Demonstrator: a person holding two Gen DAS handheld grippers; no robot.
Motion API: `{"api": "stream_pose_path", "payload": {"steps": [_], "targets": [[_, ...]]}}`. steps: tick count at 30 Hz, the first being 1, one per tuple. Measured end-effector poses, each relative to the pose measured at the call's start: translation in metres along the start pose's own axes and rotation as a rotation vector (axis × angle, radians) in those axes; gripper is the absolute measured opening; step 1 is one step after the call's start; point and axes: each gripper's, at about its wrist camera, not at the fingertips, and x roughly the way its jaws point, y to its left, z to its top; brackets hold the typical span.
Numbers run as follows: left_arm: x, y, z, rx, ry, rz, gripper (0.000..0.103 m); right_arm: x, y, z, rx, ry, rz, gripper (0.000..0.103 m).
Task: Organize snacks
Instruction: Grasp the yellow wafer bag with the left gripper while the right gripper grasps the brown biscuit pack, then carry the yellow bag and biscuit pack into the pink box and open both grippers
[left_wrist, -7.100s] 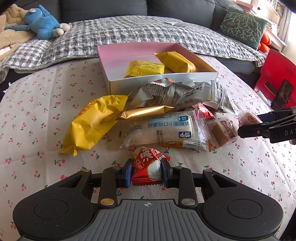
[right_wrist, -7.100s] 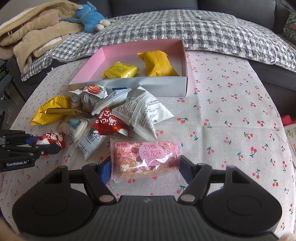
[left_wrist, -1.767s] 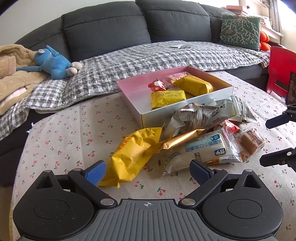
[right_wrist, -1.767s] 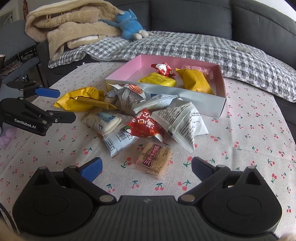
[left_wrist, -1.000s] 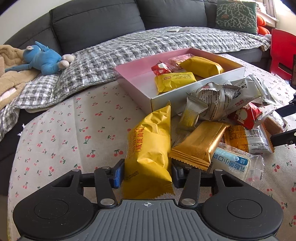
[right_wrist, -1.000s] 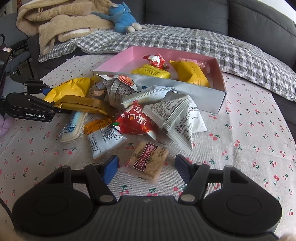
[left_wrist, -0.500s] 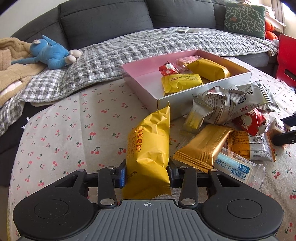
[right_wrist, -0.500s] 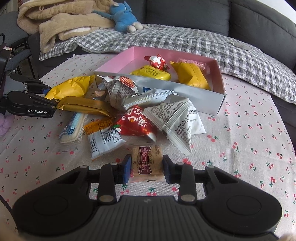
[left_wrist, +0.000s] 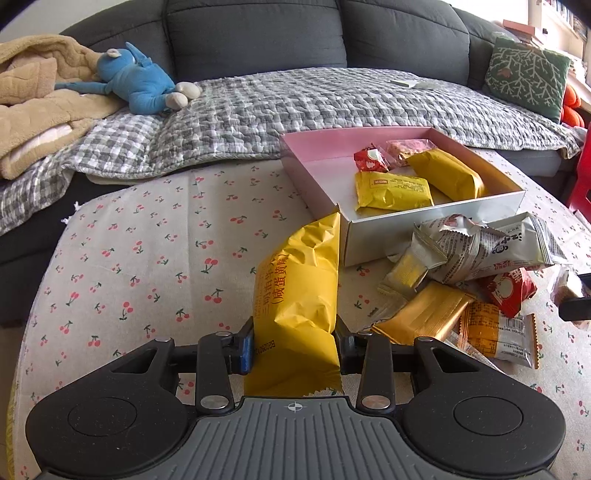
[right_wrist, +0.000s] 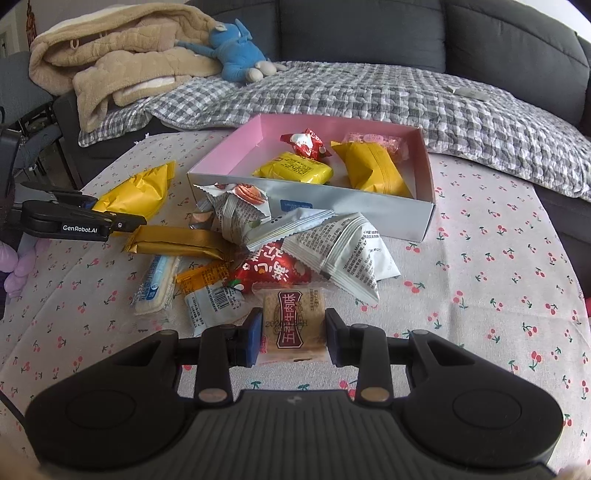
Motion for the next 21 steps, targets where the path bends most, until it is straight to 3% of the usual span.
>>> {"api": "stream_pose_path", "payload": {"steps": [9,21], "targets": [[-0.011,0.003,0.009,-0.05,-0.006,0.011,0.036,-0.023,-0.003,0.011,0.039,-0.067,0.032,0.032],[-0.023,-0.016,0.039,-0.106,-0.052,-0.047,0.036,-0.014,-0.023,0.05,0.146,-0.128,0.01,0.032]]}}
